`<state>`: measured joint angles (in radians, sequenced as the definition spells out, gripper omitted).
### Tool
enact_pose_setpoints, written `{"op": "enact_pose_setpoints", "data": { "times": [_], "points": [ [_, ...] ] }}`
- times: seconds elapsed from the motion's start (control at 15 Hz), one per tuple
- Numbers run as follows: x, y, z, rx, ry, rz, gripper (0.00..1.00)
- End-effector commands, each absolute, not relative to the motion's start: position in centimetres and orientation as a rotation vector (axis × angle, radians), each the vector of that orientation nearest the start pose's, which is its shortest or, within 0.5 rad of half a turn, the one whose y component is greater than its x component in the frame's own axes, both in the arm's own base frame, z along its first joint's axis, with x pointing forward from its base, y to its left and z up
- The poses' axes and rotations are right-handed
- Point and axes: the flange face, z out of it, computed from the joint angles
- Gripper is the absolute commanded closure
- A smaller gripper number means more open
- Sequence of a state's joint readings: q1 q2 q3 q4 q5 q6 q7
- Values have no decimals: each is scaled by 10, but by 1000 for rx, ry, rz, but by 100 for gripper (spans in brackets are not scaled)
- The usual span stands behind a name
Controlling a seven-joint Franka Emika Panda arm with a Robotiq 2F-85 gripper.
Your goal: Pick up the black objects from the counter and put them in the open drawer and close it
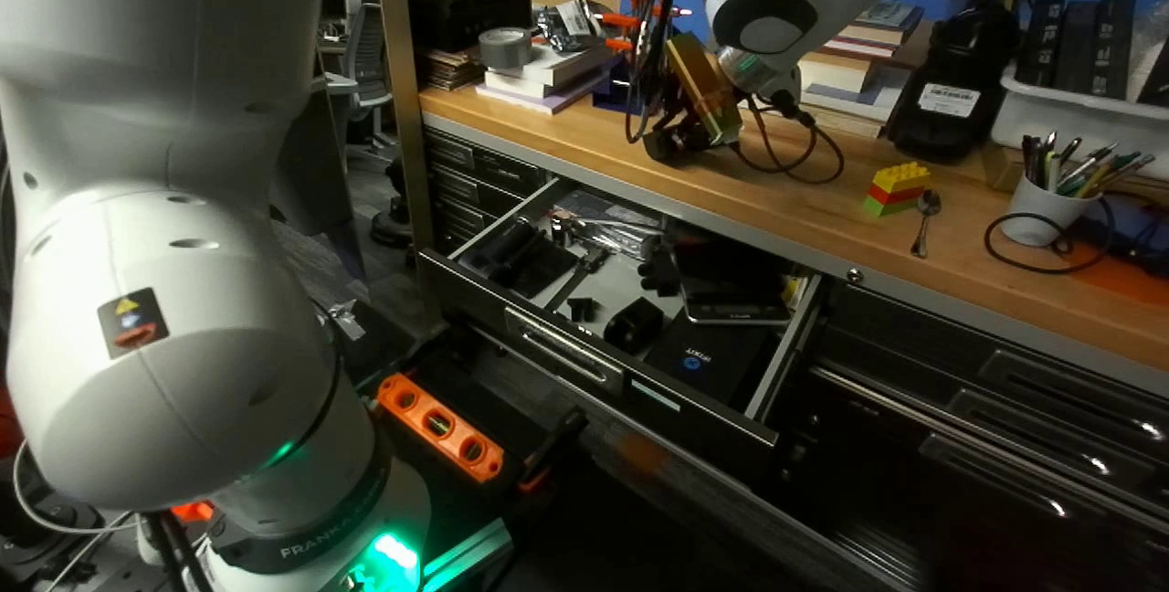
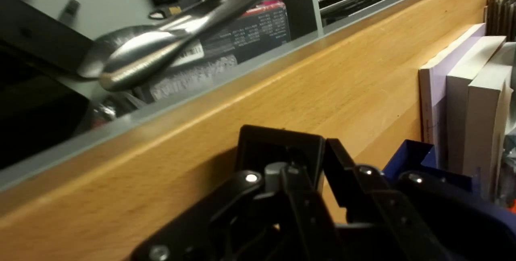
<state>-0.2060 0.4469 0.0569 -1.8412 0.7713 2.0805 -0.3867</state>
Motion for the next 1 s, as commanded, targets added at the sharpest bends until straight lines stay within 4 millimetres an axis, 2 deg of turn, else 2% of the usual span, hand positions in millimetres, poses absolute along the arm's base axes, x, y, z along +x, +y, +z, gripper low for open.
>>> {"op": "enact_pose_setpoints", "data": {
  "times": [0.0,0.13,0.27,0.4,0.6,0.73,0.93],
  "points": [
    [560,-117,264,-2416,392,116,81],
    [531,-143,254,-2397,434,198,82],
    [508,-153,239,-2390,425,293,82],
    [486,-144,211,-2412,386,435,84],
    [461,-116,172,-2424,311,629,82],
    [450,-98,151,-2426,264,730,84],
    [445,-75,133,-2426,206,814,83]
  ]
}}
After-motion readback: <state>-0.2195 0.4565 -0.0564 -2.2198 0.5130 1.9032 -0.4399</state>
